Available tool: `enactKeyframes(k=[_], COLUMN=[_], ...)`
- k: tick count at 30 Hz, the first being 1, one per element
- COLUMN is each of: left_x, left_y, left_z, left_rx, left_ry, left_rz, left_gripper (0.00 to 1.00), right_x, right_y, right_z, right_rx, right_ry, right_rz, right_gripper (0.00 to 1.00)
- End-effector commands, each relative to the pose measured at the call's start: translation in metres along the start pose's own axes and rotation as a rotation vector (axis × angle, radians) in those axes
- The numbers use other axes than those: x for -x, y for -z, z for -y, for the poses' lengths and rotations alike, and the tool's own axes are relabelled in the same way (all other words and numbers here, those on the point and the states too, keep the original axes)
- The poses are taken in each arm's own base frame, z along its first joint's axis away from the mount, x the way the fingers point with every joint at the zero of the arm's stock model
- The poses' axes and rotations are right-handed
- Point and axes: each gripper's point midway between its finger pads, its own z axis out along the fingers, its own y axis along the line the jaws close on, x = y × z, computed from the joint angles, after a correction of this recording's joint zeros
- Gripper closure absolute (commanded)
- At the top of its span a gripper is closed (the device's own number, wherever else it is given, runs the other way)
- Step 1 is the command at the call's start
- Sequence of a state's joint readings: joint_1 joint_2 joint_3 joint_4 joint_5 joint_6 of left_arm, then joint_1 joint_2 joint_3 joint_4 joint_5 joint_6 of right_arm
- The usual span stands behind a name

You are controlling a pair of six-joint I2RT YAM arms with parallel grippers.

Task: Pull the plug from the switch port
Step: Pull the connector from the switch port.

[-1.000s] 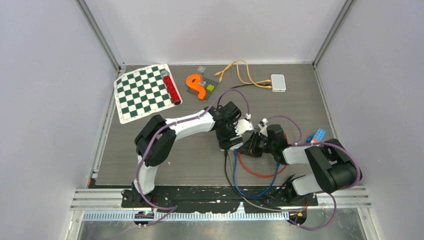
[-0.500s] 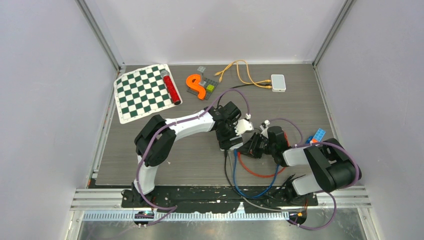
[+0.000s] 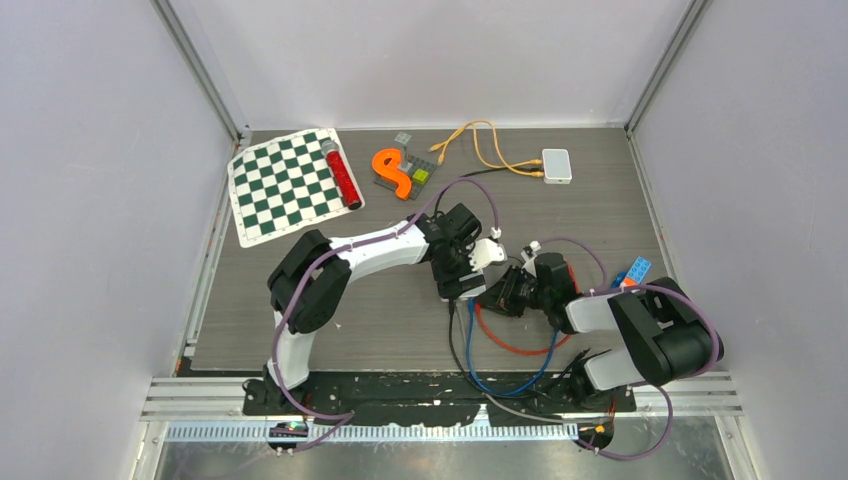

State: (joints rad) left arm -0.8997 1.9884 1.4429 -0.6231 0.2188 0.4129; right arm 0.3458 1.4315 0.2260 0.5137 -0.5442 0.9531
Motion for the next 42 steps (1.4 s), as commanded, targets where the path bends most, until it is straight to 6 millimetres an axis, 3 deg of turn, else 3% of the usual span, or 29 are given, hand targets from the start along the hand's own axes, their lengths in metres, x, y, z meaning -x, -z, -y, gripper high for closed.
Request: enactKeyframes(k=[1,23,33,42], left_x=[-0.022,-0.027,-0.032,-0.036], left_y=[-0.014,-0.019,-0.023,-0.024], left_z=[0.022,0.017,0.015,0.015], left_rx=[-0.092,-0.069,-0.054,-0.053], left_ry=[0.037,0.052,0.067,0.067], left_rz=[-0.058,-0.080,-0.103,-0.108], left_gripper=[0.48,0.49,0.52,0.51], right_x=[-0.005,-0.028,-0.027,-0.041], right_y=[-0.002,0.008,0.010,0.012], right_z=[0.036,0.039,0.025,0.012], right_rx=[-0.145,-0.131,-0.048,0.025], right_ry=[-0.038,0.083,0.072,0.093], right_rz=[0.015,-0.116,-0.083,-0.196], right_gripper=[0.94,0.95,0.95,0.95])
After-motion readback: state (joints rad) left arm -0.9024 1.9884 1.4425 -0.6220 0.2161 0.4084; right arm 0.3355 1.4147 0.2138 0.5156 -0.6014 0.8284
